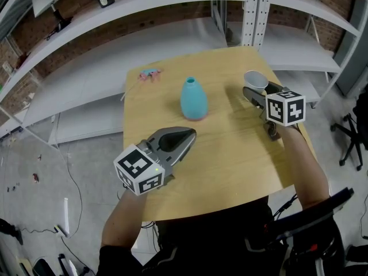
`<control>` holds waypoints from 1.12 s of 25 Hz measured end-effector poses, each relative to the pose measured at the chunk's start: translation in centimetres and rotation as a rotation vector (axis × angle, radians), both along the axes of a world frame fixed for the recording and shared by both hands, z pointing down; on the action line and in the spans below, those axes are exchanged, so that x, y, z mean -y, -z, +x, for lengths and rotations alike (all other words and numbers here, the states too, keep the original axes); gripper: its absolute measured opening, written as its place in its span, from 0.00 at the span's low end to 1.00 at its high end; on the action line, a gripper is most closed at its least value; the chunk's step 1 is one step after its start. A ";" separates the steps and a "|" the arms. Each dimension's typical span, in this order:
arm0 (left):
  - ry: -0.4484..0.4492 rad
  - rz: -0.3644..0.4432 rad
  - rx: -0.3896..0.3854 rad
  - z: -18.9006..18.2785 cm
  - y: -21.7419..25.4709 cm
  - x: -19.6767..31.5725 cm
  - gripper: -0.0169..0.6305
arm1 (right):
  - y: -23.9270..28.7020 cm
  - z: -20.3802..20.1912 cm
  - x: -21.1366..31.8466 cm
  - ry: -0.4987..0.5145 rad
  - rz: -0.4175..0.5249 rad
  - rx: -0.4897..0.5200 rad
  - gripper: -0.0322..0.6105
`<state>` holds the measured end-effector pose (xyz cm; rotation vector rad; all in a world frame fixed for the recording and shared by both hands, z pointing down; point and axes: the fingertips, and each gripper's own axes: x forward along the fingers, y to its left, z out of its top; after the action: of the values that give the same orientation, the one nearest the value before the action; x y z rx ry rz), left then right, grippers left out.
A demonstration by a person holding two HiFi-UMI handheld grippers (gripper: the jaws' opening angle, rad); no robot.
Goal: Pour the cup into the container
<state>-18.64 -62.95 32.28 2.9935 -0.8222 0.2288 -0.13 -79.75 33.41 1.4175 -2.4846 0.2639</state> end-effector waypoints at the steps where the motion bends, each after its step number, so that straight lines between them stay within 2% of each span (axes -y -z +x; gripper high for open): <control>1: 0.000 -0.001 0.000 0.0 0.0 0.0 0.02 | 0.3 -0.3 -0.2 0.008 0.012 -0.018 0.52; 9: -0.027 -0.002 -0.001 0.2 0.0 -0.4 0.02 | 4.6 -4.3 -2.0 0.126 0.142 -0.224 0.52; 15: -0.012 0.000 -0.001 0.1 0.0 -0.4 0.02 | 6.9 -8.1 -3.4 0.223 0.229 -0.375 0.52; 28: -0.048 0.001 -0.005 0.3 0.0 -1.1 0.02 | 10.1 -12.8 -4.1 0.283 0.368 -0.618 0.52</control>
<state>-18.33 -61.82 32.25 3.0160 -0.7500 0.2215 -12.93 -75.65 23.31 1.0214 -2.2146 -0.6225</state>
